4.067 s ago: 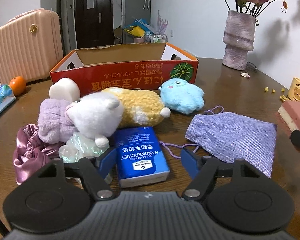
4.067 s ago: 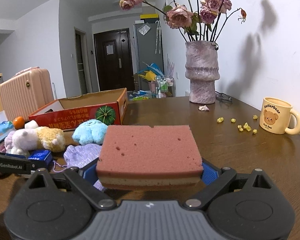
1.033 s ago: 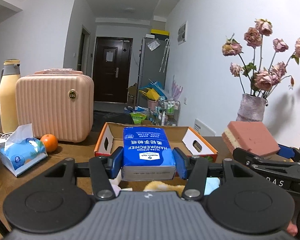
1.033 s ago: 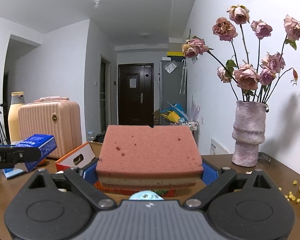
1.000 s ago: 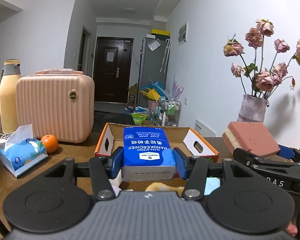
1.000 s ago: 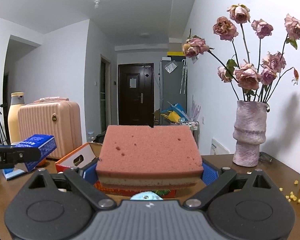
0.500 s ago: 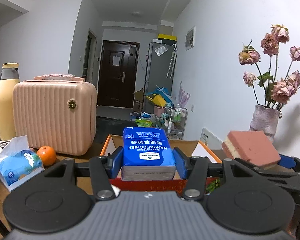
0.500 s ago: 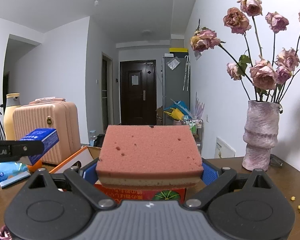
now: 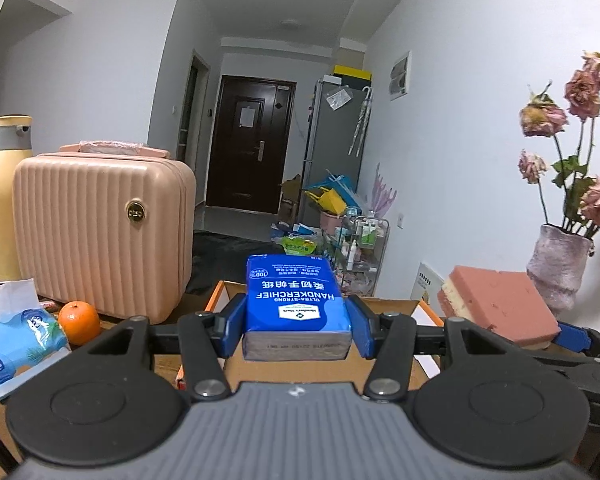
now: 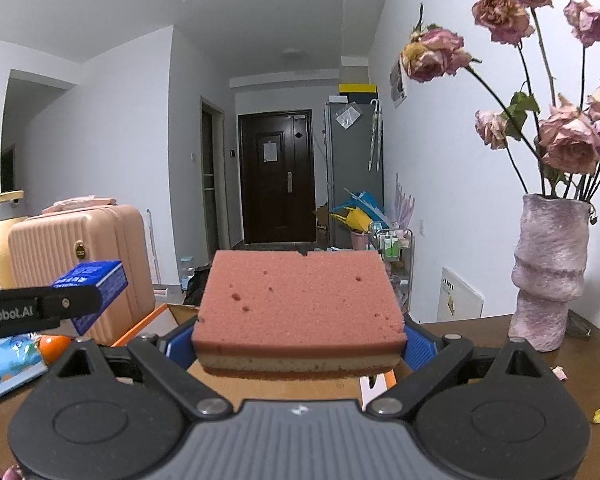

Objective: Organize soft objects
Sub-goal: 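Carry the sponge and handkerchief pack into the cardboard box and open both grippers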

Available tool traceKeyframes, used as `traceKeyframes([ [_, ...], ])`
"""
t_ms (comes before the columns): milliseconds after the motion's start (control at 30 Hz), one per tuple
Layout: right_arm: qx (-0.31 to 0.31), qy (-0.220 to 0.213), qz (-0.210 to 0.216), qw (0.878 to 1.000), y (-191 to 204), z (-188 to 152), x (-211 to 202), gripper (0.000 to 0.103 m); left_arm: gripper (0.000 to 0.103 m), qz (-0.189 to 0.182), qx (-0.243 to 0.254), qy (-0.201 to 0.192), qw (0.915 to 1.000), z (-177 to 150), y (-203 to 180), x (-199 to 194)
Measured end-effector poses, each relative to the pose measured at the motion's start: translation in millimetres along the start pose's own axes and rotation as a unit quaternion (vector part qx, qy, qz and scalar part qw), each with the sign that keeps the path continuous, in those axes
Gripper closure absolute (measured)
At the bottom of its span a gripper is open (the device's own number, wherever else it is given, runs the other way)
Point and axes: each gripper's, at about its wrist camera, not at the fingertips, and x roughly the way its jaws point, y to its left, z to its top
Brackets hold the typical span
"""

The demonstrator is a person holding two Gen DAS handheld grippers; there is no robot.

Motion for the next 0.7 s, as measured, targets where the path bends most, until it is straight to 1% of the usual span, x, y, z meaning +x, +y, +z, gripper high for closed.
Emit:
traceKeyframes([
  [433,0.002,0.017,-0.008,1.0,0.2,8.4,43.8,0.005,0.049,0.014,-0.006,0.014,0.9998,7.0,7.7,46.8],
  [700,-0.011,0.034,-0.012,0.999,5.4,8.1,69.1,0.005,0.049,0.023,-0.002,0.024,0.9995,8.6,10.7,70.3],
])
